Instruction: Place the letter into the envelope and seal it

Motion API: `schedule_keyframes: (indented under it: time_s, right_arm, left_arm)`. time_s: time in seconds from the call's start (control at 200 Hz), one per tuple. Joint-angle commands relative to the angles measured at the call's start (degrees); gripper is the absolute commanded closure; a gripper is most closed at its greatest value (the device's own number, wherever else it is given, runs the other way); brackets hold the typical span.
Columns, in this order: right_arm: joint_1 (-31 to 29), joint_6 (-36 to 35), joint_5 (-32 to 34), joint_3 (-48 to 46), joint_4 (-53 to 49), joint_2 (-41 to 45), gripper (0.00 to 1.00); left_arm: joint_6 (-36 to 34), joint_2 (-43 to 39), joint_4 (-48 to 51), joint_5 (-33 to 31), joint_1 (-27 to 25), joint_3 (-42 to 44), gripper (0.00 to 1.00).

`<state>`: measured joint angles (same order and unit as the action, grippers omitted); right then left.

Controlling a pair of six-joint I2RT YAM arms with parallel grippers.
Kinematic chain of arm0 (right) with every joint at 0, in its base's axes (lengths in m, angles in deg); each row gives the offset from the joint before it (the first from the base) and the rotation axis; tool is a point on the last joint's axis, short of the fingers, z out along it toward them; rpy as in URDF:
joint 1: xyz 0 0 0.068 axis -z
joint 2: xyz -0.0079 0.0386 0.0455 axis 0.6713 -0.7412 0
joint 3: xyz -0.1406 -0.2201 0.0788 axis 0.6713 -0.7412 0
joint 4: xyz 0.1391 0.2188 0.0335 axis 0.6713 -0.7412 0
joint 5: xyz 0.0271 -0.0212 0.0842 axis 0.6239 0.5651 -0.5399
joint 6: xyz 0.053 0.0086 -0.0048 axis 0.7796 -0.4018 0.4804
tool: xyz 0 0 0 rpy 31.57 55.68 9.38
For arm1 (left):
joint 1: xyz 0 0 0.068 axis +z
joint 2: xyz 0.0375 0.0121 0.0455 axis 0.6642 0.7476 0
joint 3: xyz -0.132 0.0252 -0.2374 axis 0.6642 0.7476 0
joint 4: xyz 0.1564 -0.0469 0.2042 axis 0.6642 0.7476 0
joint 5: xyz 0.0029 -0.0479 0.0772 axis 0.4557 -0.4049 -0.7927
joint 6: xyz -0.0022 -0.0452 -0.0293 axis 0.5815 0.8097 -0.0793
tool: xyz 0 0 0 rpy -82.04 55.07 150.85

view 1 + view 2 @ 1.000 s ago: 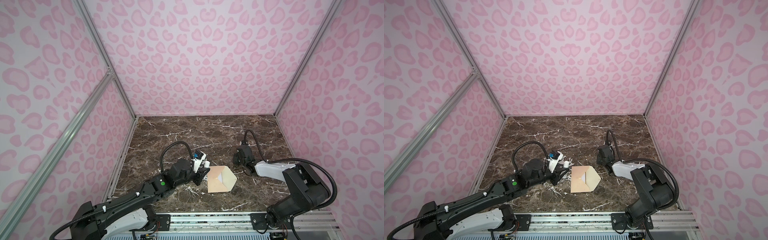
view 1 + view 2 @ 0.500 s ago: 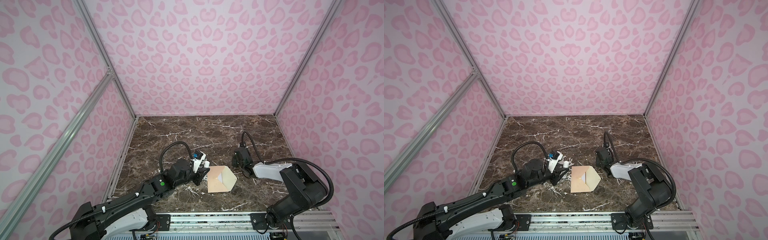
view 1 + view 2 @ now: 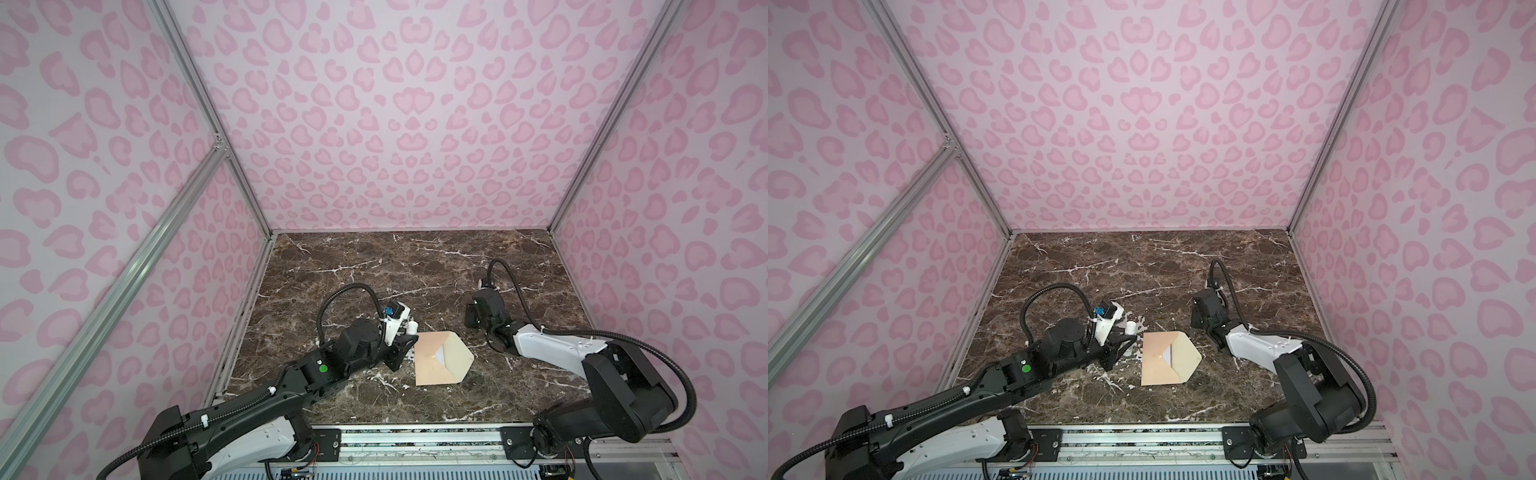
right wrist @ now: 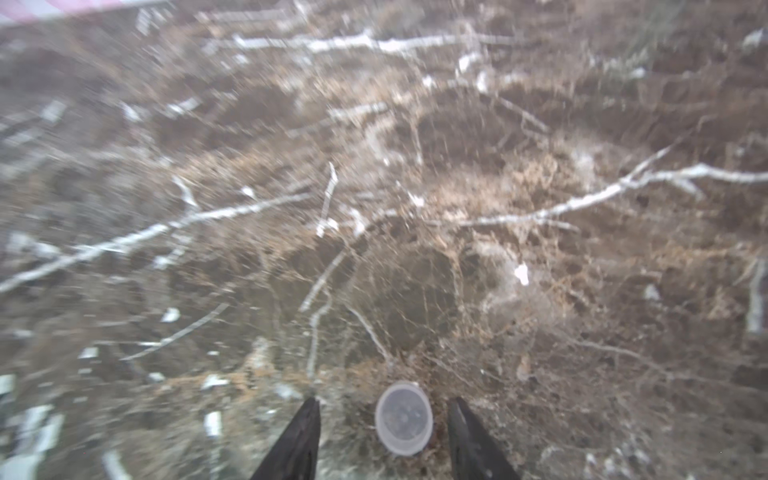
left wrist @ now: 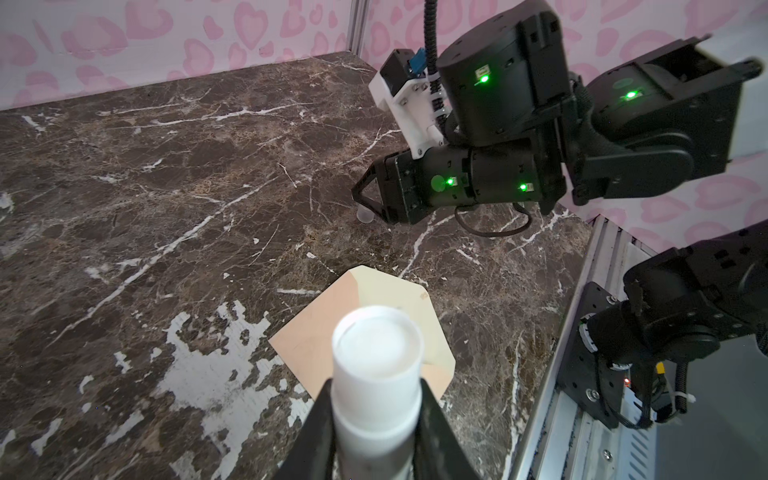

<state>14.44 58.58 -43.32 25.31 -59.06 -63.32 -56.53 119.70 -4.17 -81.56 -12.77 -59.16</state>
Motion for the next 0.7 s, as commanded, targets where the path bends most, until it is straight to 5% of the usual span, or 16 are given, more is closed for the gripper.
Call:
schedule_keyframes:
  time_s: [0.0, 0.115, 0.34, 0.49, 0.695]
  right_arm:
    - [-1.23, -2.06, -3.12, -1.05, -0.13, 6.07, 0.44]
    - [-6.21, -6.60, -4.80, -6.93, 6.47, 16.89, 0.43]
    - [-26.70, -21.78, -0.46, -22.66, 29.59, 33.79, 0.43]
    - [-37.88, -30.99, 5.12, -26.45, 39.61, 32.40, 0.44]
    - [-41.09, -34.74, 9.05, -28.03, 54.61, 24.82, 0.41]
  left_arm:
    - [1.40, -1.49, -2.90, -4.21, 0.07, 0.37, 0.77]
    - [2.26, -3.12, -5.56, -7.59, 0.07, 1.04, 0.77]
    - [2.88, -0.36, -13.43, -8.67, 0.07, -1.00, 0.76]
    - [4.26, 3.65, -22.76, -6.61, 0.01, -1.37, 0.76]
    - [4.42, 8.18, -32.54, -7.27, -1.30, -0.90, 0.75]
